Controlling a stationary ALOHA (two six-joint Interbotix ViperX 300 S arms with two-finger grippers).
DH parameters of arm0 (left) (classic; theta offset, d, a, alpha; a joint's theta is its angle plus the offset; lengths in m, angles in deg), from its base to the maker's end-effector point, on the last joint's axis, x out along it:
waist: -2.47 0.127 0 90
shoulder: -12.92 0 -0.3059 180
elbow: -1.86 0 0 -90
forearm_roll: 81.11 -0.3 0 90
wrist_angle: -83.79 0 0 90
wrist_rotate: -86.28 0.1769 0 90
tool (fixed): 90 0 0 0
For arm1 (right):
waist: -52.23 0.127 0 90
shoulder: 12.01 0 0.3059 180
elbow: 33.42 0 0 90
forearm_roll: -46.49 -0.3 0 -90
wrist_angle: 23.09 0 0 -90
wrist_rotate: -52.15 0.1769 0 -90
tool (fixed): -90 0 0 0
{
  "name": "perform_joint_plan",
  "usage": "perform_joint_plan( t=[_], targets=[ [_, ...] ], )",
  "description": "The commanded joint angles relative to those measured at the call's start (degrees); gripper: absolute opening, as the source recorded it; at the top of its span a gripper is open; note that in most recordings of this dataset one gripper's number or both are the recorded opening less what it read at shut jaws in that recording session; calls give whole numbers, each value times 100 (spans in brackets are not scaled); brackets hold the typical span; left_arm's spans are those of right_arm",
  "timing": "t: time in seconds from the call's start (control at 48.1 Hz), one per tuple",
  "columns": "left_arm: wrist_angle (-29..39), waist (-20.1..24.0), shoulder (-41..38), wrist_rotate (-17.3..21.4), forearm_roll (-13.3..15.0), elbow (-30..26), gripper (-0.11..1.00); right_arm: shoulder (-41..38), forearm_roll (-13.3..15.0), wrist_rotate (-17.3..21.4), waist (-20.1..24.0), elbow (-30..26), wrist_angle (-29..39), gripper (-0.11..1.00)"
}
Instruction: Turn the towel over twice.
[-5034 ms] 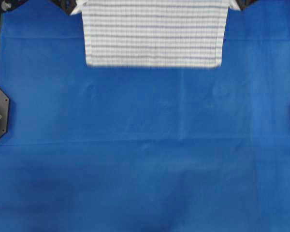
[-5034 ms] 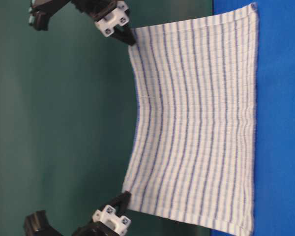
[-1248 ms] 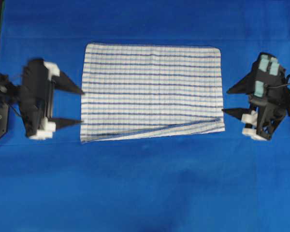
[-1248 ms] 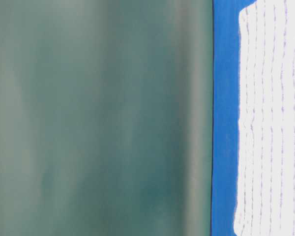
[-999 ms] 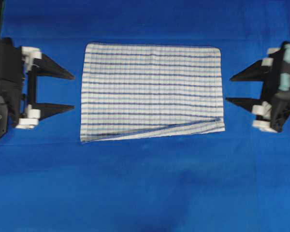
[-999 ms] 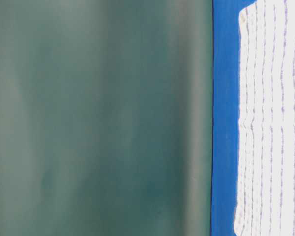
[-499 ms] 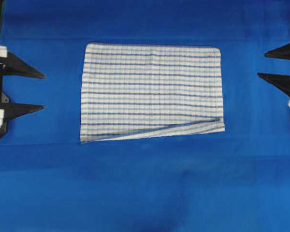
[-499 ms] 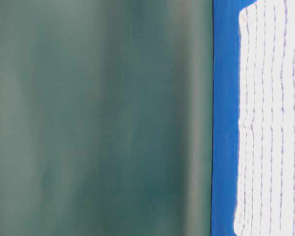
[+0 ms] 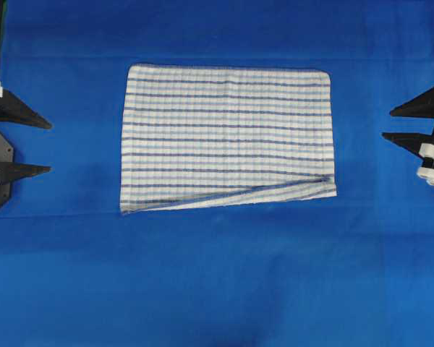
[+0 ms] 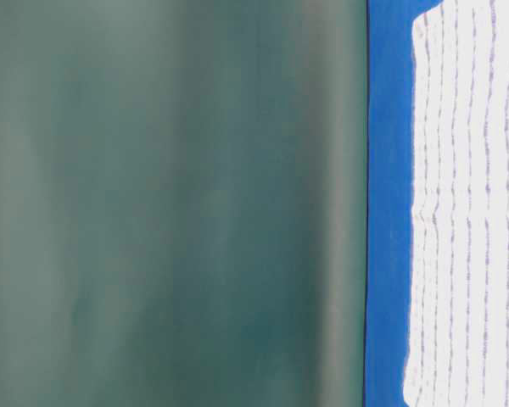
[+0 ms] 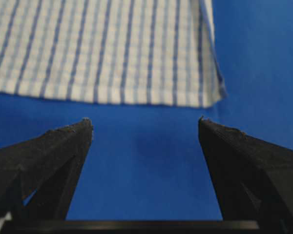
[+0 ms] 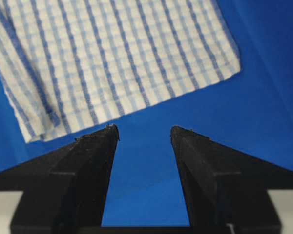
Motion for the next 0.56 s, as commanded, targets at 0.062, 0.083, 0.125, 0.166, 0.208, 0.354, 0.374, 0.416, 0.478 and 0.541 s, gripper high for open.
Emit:
perform_joint_plan(
  t=[0.062,0.083,0.125,0.166,0.208,0.354,0.374,0.416,0.478,0.541],
  targets=[
    [343,18,18,-88,-9,-97,84,-26,-53,0,-9,-123,62,54],
    [387,18,26,-88,-9,-97,84,-26,-53,0,-9,-123,97,54],
    [475,18,26,-79,-9,-97,84,-35,-44,0,-9,-123,220,54],
    [580,26,35,-79,-9,-105,84,-44,-53,-35,-9,-123,404,53],
    [677,26,35,-79,0,-105,84,-88,-53,-35,-9,-123,650,53],
    [844,26,105,-62,-9,-149,84,-220,-105,-79,18,-141,1362,52],
    [879,26,132,-62,-9,-158,84,-229,-97,-88,18,-149,1380,52],
    [958,26,193,-18,0,-176,84,-229,-97,-88,9,-167,1380,52],
    [1002,18,272,26,-9,-211,84,-211,-97,-79,18,-211,1397,52],
    [1055,18,325,105,-9,-237,84,-193,-97,-70,18,-229,1415,52]
  ],
)
